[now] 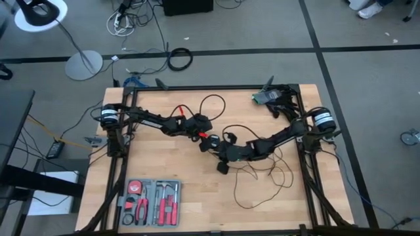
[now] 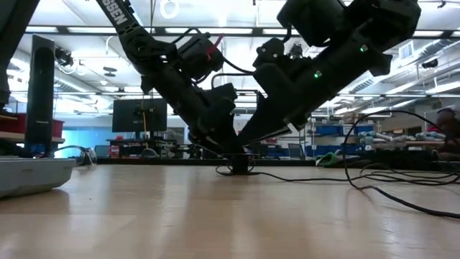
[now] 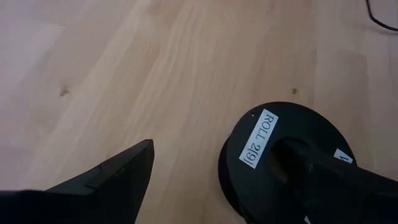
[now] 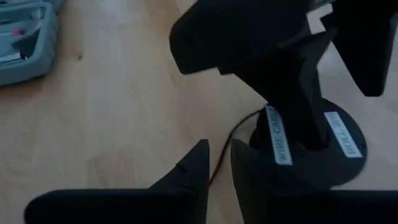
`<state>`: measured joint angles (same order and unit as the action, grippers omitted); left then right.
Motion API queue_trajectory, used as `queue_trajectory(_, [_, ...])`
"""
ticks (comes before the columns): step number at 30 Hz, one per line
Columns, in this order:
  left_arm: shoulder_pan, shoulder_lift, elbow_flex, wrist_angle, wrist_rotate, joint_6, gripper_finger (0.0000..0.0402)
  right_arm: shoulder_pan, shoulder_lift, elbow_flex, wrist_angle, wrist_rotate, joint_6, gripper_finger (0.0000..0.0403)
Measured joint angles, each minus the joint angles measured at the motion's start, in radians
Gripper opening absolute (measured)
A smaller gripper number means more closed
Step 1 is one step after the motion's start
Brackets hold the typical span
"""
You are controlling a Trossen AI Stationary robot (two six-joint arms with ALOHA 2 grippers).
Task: Coil cords
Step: Uncoil the black wire from the spool
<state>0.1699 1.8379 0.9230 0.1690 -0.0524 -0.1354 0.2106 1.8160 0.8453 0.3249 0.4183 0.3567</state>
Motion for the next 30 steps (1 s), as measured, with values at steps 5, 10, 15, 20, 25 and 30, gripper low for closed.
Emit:
queue_trajectory(5, [0.000,0.001,0.000,0.002,-0.015,0.000,0.0355,-0.005,0.029,0.005,0.007,-0.042,0.007,0.0072])
queue_trajectory(10, [0.000,0.001,0.000,0.005,-0.027,-0.001,0.0355,-0.005,0.093,0.004,0.034,-0.056,0.024,0.0086])
queue_trajectory(15, [0.000,0.001,0.000,-0.001,-0.029,-0.001,0.0355,-0.014,0.133,0.008,0.037,-0.049,0.059,0.0098])
queue_trajectory(20, [0.001,-0.003,0.002,-0.036,-0.093,-0.015,0.0354,0.012,0.103,0.014,-0.117,-0.059,0.139,0.0021])
queue_trajectory(25, [0.021,-0.004,0.002,-0.049,-0.111,-0.030,0.0353,0.091,0.020,0.012,-0.361,-0.058,0.246,0.0004])
queue_trajectory(30, [0.045,-0.009,0.002,-0.066,-0.101,-0.031,0.0353,0.206,-0.079,0.004,-0.623,-0.071,0.382,0.0003])
